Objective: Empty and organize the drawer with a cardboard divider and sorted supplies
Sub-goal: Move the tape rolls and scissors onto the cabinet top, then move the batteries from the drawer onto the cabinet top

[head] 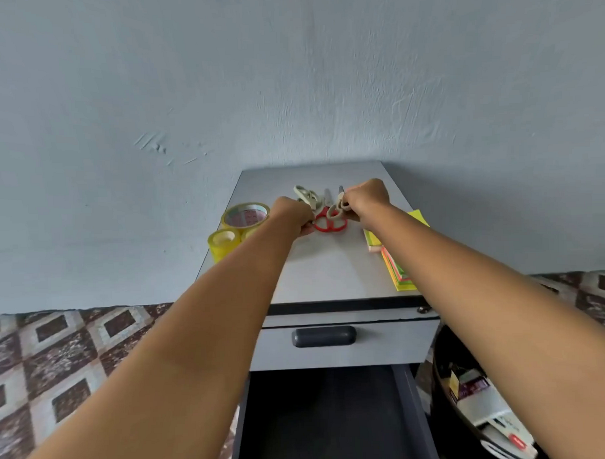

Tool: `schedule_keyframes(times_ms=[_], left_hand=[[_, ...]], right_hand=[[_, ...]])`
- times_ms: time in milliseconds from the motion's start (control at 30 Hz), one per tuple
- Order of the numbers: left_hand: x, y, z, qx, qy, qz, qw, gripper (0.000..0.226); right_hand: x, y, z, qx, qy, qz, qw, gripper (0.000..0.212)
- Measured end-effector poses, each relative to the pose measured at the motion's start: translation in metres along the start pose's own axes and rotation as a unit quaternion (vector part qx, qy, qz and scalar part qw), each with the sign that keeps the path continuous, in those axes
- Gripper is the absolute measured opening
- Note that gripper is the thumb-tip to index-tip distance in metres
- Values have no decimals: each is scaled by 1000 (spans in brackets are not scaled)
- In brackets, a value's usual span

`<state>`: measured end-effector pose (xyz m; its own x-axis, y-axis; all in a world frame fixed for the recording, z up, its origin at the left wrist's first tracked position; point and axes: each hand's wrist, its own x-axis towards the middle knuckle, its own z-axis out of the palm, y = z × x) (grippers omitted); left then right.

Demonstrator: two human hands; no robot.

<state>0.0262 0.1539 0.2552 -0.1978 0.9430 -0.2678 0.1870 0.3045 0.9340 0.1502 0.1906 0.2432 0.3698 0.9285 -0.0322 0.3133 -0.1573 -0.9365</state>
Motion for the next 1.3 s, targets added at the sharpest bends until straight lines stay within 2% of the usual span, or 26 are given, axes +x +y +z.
schedule_keyframes(times_ms=[233,400,500,600,733,867,967,1133,1300], left_hand=[[38,6,12,86,4,-3,996,24],[46,5,17,140,2,-9,990,25],[45,6,18,157,-15,9,987,24],[42,9,17,167,1,16,986,25],[26,14,16,138,15,18,990,21],[-2,21,4,40,-4,8,999,23],[-32,16,-10,-6,-24,38,999,21],[-96,-40,-32,39,-66,118,990,11],[-142,-141,-31,93,-110,62,988,12]], right_hand=[[12,0,19,-67,-21,5,998,11],[12,4,25,-116,-44,-5,992,38],[13,2,24,-127,-56,-23,990,25],[11,-2,18,-130,-73,-40,988,23],[1,-8,9,-92,-66,-46,993,23],[-19,-11,-4,9,-64,-68,996,12],[-51,-4,-22,52,-65,-96,992,30],[-139,38,-57,108,-141,-102,979,19],[-207,120,-68,24,-226,-51,973,17]])
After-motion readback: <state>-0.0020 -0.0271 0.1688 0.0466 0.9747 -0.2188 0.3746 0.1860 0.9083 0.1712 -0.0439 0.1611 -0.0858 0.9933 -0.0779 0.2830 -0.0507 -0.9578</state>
